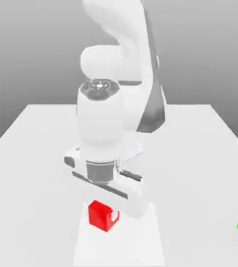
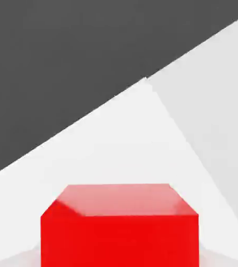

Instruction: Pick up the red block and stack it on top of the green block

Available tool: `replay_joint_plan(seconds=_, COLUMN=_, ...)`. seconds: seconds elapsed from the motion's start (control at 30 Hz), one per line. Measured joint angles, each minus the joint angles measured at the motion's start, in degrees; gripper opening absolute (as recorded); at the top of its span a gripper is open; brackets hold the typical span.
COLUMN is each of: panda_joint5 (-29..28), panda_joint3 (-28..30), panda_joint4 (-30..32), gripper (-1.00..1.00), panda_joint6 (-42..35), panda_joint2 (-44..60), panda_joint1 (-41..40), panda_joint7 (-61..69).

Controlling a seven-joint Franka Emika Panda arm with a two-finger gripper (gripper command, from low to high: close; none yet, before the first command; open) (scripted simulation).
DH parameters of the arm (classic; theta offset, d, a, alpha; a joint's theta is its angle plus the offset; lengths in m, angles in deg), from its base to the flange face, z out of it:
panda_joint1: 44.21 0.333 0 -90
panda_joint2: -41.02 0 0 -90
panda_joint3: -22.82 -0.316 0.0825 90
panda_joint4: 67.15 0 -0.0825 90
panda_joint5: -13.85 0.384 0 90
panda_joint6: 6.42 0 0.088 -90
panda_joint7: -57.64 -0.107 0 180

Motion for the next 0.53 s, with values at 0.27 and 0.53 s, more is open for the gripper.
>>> replay_joint_plan(seconds=0.27, panda_joint5=-3.8, panda_joint3=-10.9, panda_joint4=-7.4, gripper=-1.00, panda_joint6=-5.1, panda_joint2=2.8, panda_joint1=12.8, panda_joint7=-5.5)
replay_joint_plan(seconds=0.53, panda_joint5=-12.3, panda_joint3=-10.8, panda_joint4=-13.4, gripper=1.00, panda_joint6=-1.3, panda_joint2=13.5, panda_joint1=22.5, panda_joint7=-12.2)
